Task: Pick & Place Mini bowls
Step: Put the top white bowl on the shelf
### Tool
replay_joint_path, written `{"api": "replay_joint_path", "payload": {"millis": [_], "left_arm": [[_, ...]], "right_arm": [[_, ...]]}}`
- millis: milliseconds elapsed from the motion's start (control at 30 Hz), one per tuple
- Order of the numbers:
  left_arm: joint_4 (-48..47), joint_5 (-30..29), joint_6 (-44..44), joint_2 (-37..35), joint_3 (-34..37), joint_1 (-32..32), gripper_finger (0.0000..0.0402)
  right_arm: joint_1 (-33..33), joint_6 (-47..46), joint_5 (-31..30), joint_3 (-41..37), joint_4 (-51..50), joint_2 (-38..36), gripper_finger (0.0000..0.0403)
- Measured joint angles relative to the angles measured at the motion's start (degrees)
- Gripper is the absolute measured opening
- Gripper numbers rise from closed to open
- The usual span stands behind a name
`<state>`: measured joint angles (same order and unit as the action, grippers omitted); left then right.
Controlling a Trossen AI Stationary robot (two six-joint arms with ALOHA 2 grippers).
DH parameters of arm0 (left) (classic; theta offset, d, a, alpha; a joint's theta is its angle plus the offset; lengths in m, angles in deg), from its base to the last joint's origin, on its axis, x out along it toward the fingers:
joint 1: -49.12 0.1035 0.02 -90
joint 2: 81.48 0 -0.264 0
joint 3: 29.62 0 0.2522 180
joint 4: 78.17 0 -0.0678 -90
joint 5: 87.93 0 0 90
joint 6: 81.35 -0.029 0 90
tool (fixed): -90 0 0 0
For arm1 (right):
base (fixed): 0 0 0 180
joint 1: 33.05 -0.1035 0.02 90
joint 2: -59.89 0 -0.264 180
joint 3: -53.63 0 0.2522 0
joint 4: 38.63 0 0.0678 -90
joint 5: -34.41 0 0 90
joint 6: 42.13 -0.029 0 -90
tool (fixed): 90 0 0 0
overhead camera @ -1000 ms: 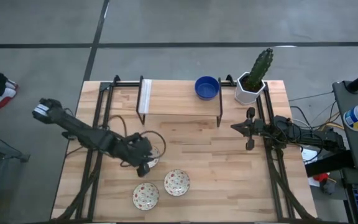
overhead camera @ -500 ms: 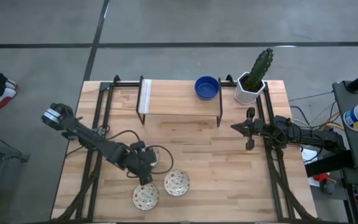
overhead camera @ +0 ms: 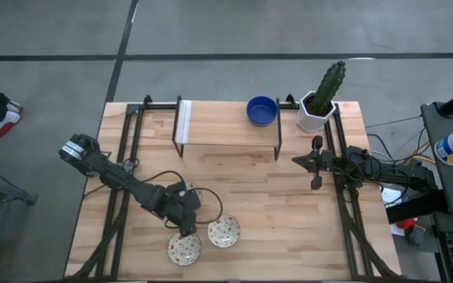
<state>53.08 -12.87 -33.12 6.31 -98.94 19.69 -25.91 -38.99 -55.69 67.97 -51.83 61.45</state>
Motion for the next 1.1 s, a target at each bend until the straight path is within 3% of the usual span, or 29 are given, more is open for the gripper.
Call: {"api": "replay_joint_path", "payload": {"millis": [467, 800, 1100], "left_arm": [[-1.74, -0.07, 0.25, 2.38, 0.43, 0.09, 0.0101], [-3.14, -2.01, -0.59, 2.15, 0.30, 0.11, 0.0013], [-6.99, -3.44, -0.56, 2.16, -2.07, 0.19, 0.0009]], "right_arm": [[0.00, 0.03, -0.01, 0.00, 0.00, 0.00, 0.0008], [0.00, 0.27, 0.00, 0.00, 0.00, 0.00, 0.0008], [0.00, 0.28, 0.00, 0.00, 0.00, 0.00, 0.0008]]}}
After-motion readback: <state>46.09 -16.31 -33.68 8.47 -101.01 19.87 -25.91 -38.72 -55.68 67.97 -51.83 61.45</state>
